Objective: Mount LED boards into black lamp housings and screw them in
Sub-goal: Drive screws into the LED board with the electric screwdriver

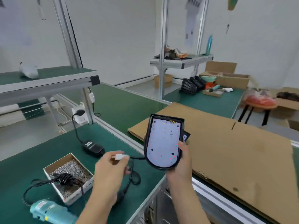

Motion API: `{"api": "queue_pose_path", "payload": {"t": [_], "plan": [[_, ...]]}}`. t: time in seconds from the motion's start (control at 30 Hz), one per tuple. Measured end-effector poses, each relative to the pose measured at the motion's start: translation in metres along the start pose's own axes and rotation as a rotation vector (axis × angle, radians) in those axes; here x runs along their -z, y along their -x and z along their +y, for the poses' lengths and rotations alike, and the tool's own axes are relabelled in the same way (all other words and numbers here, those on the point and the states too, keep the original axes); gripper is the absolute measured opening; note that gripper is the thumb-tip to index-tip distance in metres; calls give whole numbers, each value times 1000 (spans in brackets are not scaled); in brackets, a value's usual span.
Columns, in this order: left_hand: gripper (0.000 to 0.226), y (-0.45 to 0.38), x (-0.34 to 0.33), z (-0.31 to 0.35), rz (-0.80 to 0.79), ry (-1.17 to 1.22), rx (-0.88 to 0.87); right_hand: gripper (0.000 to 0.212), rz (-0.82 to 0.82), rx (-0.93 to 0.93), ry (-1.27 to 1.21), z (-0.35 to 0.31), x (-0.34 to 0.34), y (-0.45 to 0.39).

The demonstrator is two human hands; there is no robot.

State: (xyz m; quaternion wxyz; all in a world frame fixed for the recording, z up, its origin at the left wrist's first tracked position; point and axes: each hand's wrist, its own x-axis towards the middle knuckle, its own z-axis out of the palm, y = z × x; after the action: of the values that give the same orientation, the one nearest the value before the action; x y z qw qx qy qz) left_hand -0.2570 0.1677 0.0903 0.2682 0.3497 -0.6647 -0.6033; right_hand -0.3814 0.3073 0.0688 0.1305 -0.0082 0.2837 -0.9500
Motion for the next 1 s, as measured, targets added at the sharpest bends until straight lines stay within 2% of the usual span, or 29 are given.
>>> {"api": "queue_pose_path", "payload": {"t": [0.07, 0.13, 0.23, 0.4, 0.53, 0.67, 0.8, 0.9, 1.0], "plan": [[8, -18, -50, 4, -57, 74, 26, 22, 171, 30, 15, -14, 25, -20], [12, -30, -93, 3, -103, 33, 19, 15, 283, 69, 10, -26, 47, -38], [19, -41, -133, -7, -147, -12, 33, 12, 387, 93, 36, -38, 70, -60], [22, -57, -152, -31, -124, -31, 94, 15, 462, 92, 225, -37, 89, -85], [16, -65, -156, -46, -122, -8, 147, 23, 574, 150, 657, -25, 94, -96], [19, -67, -164, -49, -199, 33, 155, 37, 696, 141, 1120, -23, 91, -105], [24, -68, -173, -48, -227, 65, 168, 74, 709, 144, 1582, -24, 87, -106], [26, -65, -175, -47, -286, 84, 154, 74, 697, 96, 1785, -23, 94, -107], [39, -64, -177, -46, -401, 84, 159, 76, 693, 72, 1909, -25, 98, -113]]}}
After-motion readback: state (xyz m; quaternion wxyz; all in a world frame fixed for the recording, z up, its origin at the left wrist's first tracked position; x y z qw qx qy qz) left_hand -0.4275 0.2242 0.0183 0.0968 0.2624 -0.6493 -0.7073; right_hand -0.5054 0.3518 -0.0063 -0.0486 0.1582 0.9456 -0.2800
